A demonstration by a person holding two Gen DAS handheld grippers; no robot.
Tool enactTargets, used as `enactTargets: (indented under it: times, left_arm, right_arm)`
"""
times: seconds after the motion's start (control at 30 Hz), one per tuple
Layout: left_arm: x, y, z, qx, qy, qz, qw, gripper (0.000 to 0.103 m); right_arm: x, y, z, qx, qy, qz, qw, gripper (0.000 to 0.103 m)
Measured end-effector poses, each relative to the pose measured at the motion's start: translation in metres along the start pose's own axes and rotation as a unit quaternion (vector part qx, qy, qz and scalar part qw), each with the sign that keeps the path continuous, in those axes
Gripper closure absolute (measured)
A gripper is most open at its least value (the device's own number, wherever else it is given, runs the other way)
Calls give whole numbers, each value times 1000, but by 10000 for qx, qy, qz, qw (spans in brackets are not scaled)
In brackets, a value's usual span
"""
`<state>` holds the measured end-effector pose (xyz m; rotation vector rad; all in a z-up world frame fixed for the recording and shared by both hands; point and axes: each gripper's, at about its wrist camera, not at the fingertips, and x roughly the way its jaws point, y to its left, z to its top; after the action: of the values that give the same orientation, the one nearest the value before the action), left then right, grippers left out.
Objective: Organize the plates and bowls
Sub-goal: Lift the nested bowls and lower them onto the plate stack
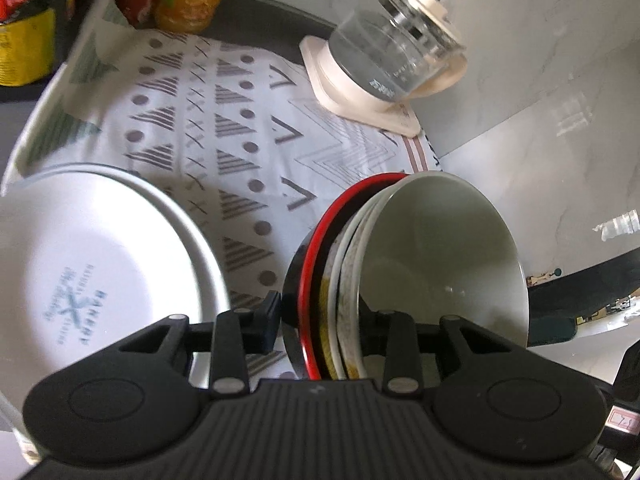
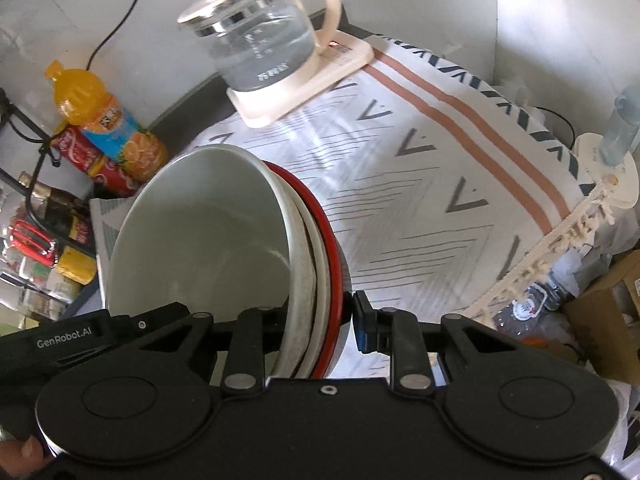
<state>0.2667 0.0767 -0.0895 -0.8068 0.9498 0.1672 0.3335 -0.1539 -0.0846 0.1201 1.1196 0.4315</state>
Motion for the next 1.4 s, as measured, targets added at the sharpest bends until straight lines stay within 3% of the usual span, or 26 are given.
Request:
enactTargets:
  times: [0.73, 1.4]
  left_arm:
    - [-72, 91, 6, -236, -361, 106, 9990, 69]
    - [-82, 152, 8, -577, -234, 378, 9973, 69]
  right_arm:
    - [9, 100, -35, -319, 35, 288, 9991, 78]
    - [42, 152, -52, -567, 564, 365, 9961, 77]
